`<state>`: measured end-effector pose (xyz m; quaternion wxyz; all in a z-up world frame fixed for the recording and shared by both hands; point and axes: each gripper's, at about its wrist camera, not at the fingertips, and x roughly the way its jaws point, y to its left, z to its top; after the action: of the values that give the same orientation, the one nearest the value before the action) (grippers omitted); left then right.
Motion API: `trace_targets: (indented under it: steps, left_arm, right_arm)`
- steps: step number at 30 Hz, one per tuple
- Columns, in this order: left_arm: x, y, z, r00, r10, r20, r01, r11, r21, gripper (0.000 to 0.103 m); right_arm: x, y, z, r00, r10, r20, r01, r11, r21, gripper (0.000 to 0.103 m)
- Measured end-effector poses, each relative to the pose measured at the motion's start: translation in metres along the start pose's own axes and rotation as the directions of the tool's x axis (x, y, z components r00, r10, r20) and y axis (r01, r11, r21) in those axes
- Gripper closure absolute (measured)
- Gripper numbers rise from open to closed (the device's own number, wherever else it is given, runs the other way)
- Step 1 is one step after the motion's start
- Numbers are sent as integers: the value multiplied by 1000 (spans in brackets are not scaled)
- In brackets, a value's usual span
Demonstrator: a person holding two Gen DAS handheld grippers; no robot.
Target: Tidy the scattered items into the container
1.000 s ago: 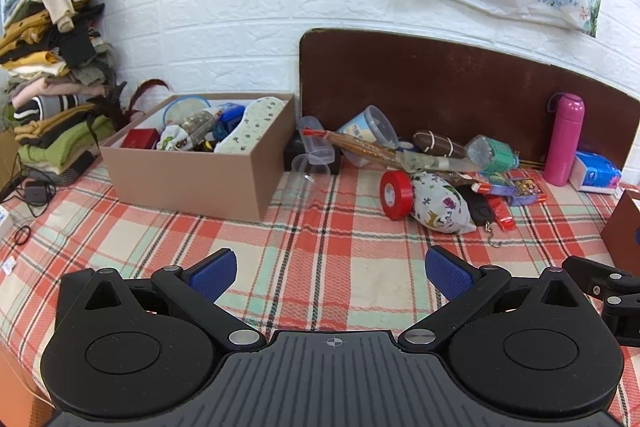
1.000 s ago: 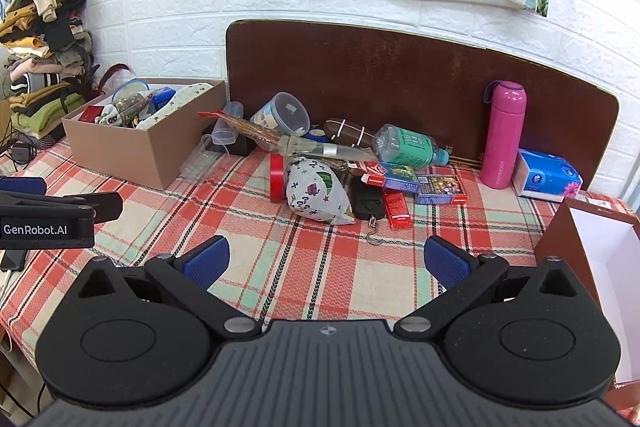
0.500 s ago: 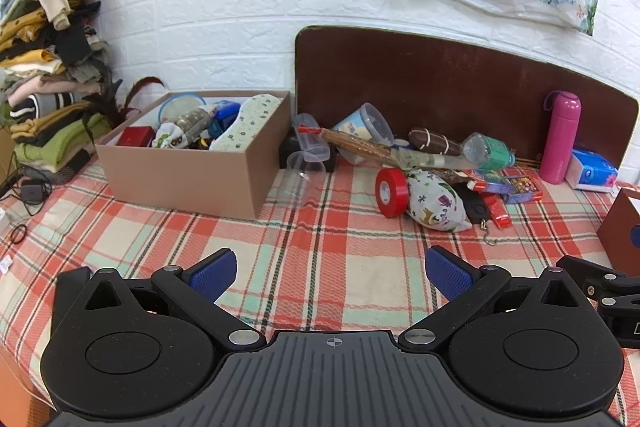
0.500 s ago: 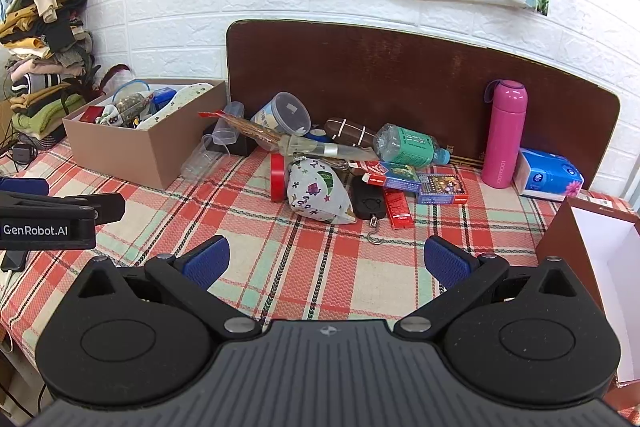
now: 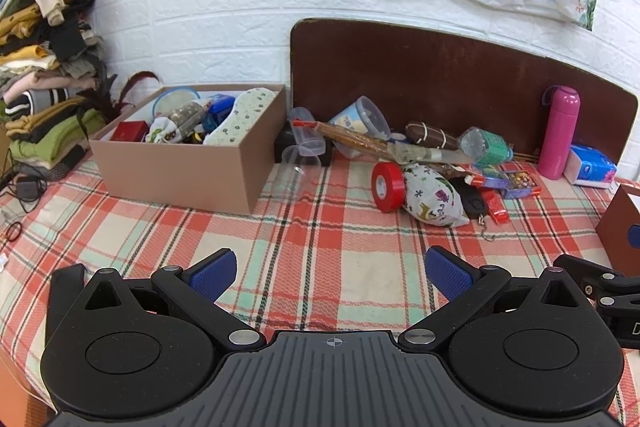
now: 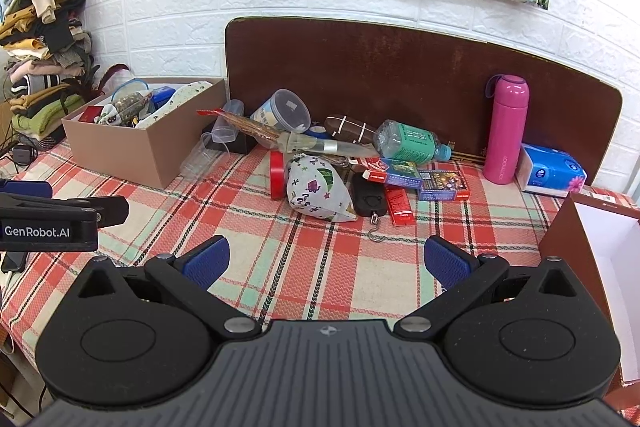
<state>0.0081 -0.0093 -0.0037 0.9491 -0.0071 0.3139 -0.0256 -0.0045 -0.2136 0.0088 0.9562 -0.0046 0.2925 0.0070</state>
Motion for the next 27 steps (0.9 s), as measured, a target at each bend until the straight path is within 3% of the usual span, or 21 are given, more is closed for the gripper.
trace_targets:
  steps: [27]
  left_arm:
    - [24, -13, 9, 1000, 5, -26, -4, 1000, 22, 0]
  right_arm:
    - [21, -10, 5, 1000, 15, -10, -15, 1000, 9, 0]
